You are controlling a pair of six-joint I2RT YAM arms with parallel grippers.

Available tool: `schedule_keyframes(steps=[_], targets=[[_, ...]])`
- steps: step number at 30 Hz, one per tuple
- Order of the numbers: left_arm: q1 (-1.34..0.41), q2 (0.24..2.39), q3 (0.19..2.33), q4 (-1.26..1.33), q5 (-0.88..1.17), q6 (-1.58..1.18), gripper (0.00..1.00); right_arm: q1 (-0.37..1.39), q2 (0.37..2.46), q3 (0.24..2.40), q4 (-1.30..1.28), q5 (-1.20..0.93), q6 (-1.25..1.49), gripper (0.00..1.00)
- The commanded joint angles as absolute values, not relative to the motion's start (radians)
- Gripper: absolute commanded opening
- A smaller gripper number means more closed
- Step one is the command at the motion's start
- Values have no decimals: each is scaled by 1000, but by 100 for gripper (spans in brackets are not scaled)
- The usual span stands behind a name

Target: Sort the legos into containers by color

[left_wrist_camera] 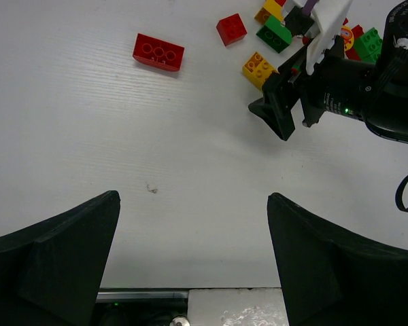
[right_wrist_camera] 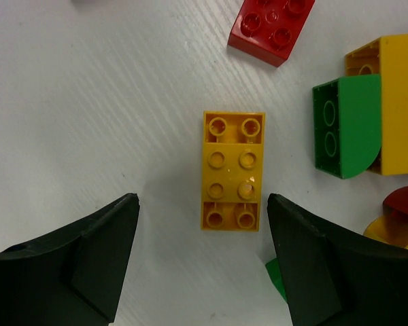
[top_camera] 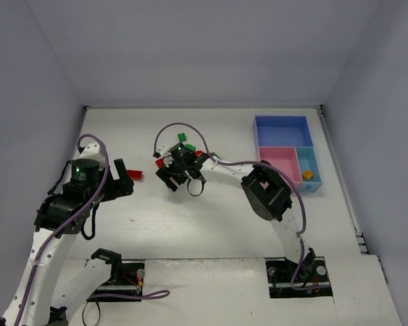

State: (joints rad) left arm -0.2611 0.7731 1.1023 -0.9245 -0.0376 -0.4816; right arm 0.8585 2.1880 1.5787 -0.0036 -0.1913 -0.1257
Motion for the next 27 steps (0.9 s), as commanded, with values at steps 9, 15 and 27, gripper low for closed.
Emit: schedule_keyframes(steps=[9, 15, 27], targets=[[-264, 770, 1141, -936, -63, -495, 83, 854, 2197, 1629, 75, -166, -123, 19], [-262, 779, 1146, -922, -54, -503, 83, 845, 2082, 1582, 77, -89, -109, 0], [-265, 841, 1123, -824, -22, -511, 83, 473, 1568, 1157, 5, 155, -14, 0]])
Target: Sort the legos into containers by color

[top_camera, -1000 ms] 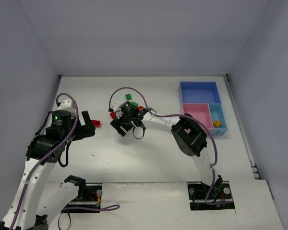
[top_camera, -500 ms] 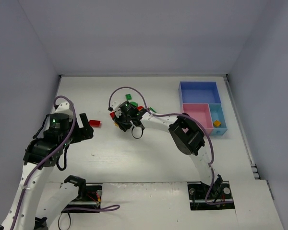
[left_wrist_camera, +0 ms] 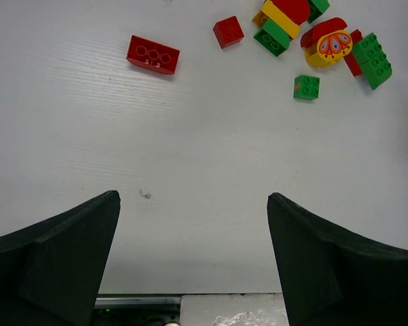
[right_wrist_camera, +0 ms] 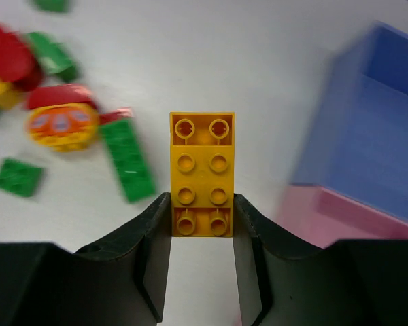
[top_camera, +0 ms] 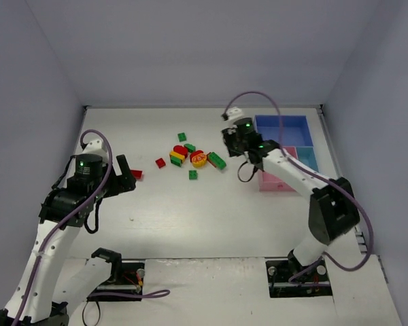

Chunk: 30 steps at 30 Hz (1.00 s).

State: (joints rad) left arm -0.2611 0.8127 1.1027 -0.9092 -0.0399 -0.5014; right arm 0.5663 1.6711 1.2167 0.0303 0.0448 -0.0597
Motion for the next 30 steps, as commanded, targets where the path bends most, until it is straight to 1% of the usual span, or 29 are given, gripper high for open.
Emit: schedule_keyframes(steps=[1, 2, 3, 7, 9, 10, 14, 19, 21, 22, 25, 26, 28, 29, 30], targets=[[-264, 845, 1120, -816, -18, -512, 83, 441, 1551, 1141, -29, 170, -2, 0], [-265, 850, 1120, -804, -9, -512, 83, 410, 1537, 1115, -44, 205, 27, 0], [-265, 854, 1117, -798, -6, -514, 83, 347, 1511, 1103, -66, 215, 34, 0], [-265, 864, 1101, -766, 0, -518, 83, 189, 1476, 1071, -112, 248, 101, 0], [-265, 865, 1095, -756, 0, -522, 83, 120, 1468, 1074, -133, 223, 171, 0], [-265, 865, 1092, -749, 0, -525, 83, 56, 1468, 1075, -140, 210, 185, 0], [-265, 864, 1081, -741, 26, -525, 83, 5, 1480, 1092, -156, 239, 212, 0], [-265, 864, 1077, -741, 26, -515, 83, -60, 1551, 1115, -172, 253, 225, 2], [-264, 864, 1080, -741, 26, -514, 83, -72, 1575, 1111, -170, 252, 235, 5], [-265, 864, 1080, -739, 26, -511, 83, -74, 1583, 1109, -172, 253, 236, 11], [-265, 864, 1081, -736, 26, -508, 83, -74, 1611, 1108, -172, 281, 241, 23], [-265, 864, 1081, -739, 26, -506, 83, -74, 1621, 1114, -172, 294, 239, 25], [-265, 862, 1083, -745, 26, -506, 83, -74, 1623, 1118, -172, 302, 239, 31], [-265, 862, 1081, -744, 26, -506, 82, -74, 1624, 1120, -170, 317, 238, 32], [-264, 859, 1081, -745, 26, -508, 83, -74, 1623, 1123, -172, 324, 236, 35]])
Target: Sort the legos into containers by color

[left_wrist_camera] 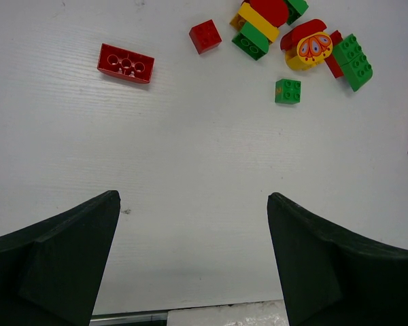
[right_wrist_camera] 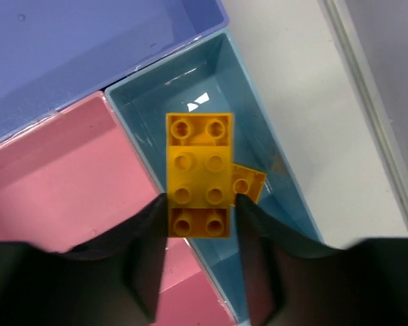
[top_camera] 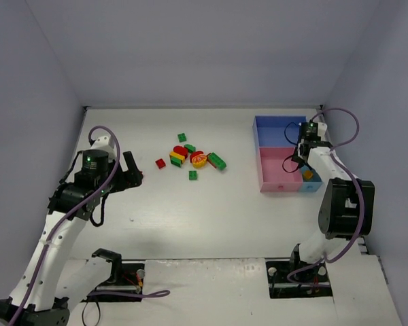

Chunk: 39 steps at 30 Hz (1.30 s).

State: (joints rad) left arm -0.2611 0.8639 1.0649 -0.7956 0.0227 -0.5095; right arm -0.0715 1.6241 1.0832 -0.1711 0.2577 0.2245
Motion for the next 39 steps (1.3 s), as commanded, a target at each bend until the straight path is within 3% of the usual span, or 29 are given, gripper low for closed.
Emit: schedule_keyframes(steps=[1, 7, 13, 22, 30, 39], targets=[[-264, 859, 1077, -746, 28, -506, 82, -74, 1620, 1123, -172, 327, 236, 44], [-265, 857, 1072, -746, 31, -511, 83, -72, 1589, 1106, -170, 304, 242, 67], [-265, 851, 1075, -749, 34, -511, 83, -3, 1517, 1112, -160, 270, 206, 67], [-265, 864, 1086, -756, 29, -506, 82, 460, 1431, 1115, -49, 114, 193, 67], [-265, 859, 1094, -781, 32, -515, 83, 724, 1632, 1160, 66, 212, 428, 69], [-265, 838, 1101, -831, 20, -518, 83, 851, 1893, 1334, 109, 267, 483, 68]])
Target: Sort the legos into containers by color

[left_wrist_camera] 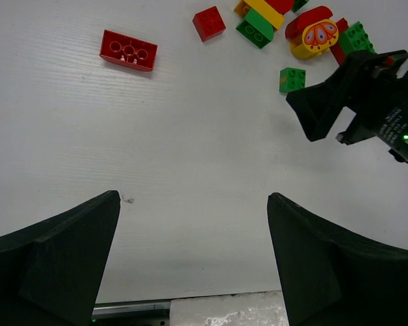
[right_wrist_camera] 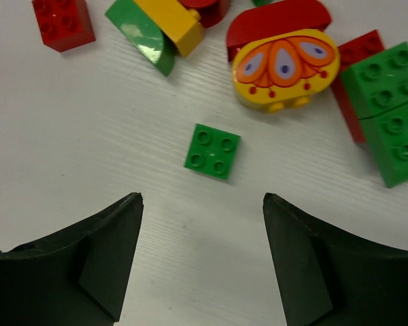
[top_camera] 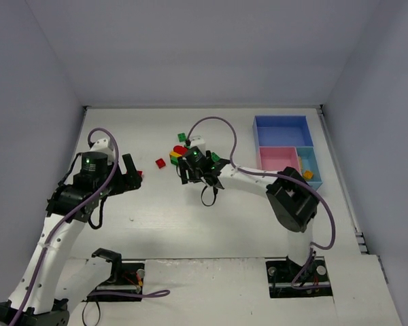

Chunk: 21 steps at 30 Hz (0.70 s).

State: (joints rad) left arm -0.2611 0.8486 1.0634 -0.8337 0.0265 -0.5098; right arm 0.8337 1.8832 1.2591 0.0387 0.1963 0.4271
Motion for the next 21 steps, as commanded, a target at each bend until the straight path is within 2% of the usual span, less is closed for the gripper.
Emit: schedule_keyframes(steps=[1, 13, 16, 18, 20, 21], targets=[[-265, 833, 1100, -833, 20, -522, 83, 856, 1929, 1356, 109, 275, 497, 67], [-265, 795, 1101, -885, 9, -528, 83, 874, 2095, 1420, 98, 434, 534, 53], [-265, 801, 1101, -882, 9, -526, 83, 874, 2105, 1430, 98, 428, 520, 43], [-264, 808, 1103, -881, 14, -526, 83, 873, 2083, 1417, 98, 442, 509, 26], [-265, 811, 1104, -876, 14, -526, 83, 870, 2059, 1401, 98, 456, 496, 13], [-265, 813, 1104, -868, 14, -525, 83, 864, 2031, 1382, 98, 459, 474, 9]])
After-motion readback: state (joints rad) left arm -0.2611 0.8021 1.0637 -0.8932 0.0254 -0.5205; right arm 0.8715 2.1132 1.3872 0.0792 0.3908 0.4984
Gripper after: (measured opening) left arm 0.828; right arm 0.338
